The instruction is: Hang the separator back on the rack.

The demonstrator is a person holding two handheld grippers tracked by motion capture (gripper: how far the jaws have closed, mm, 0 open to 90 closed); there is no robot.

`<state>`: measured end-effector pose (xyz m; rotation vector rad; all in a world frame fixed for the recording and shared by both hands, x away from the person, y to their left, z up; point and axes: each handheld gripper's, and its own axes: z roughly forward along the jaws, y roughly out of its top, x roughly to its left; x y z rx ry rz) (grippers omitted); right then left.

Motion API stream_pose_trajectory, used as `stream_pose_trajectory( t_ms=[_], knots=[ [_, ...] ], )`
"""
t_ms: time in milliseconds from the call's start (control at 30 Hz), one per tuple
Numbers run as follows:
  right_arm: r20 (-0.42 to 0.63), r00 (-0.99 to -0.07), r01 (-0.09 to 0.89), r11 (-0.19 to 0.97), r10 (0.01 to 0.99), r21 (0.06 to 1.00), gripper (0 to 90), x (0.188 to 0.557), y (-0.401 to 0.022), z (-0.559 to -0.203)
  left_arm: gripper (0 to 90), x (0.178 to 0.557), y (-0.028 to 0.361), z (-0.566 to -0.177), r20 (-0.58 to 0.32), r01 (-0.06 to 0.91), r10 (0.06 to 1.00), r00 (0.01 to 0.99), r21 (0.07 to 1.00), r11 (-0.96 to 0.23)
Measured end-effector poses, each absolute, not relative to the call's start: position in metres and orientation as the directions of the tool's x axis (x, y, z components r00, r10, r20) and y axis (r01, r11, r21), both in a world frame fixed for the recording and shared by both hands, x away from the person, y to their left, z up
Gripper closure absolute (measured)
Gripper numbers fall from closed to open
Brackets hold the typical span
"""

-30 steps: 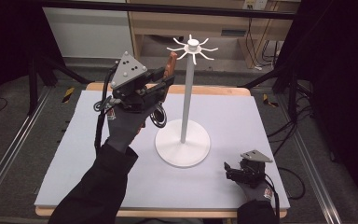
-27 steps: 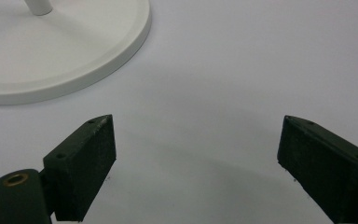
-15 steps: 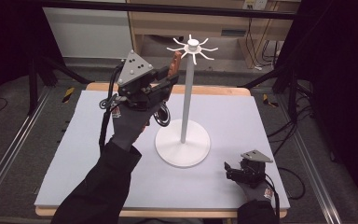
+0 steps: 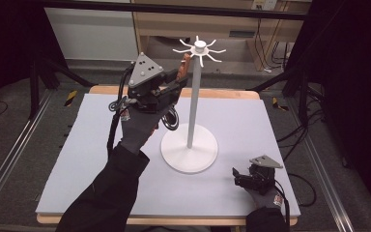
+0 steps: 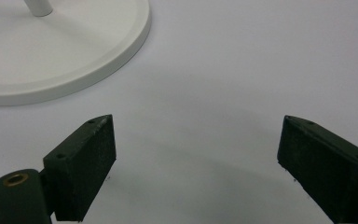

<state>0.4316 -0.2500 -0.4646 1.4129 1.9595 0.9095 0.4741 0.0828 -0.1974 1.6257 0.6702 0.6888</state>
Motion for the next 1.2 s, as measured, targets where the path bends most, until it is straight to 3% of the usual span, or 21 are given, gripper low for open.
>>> stream_pose_trajectory(
  t_ms=[700,1200],
  knots=[
    [-0.048,-0.296,0.582,0.220,0.954,0.783,11.8,0.432,-0.249,-0.465,66.0,0.476,0.083,-0.202,0.083,0.046,0.742,0.666,0.987,-0.152],
    [-0.048,-0.296,0.584,0.220,0.954,0.781,11.8,0.432,-0.249,-0.465,54.2,0.465,0.105,-0.216,0.091,0.039,0.731,0.676,0.987,-0.159]
  ],
)
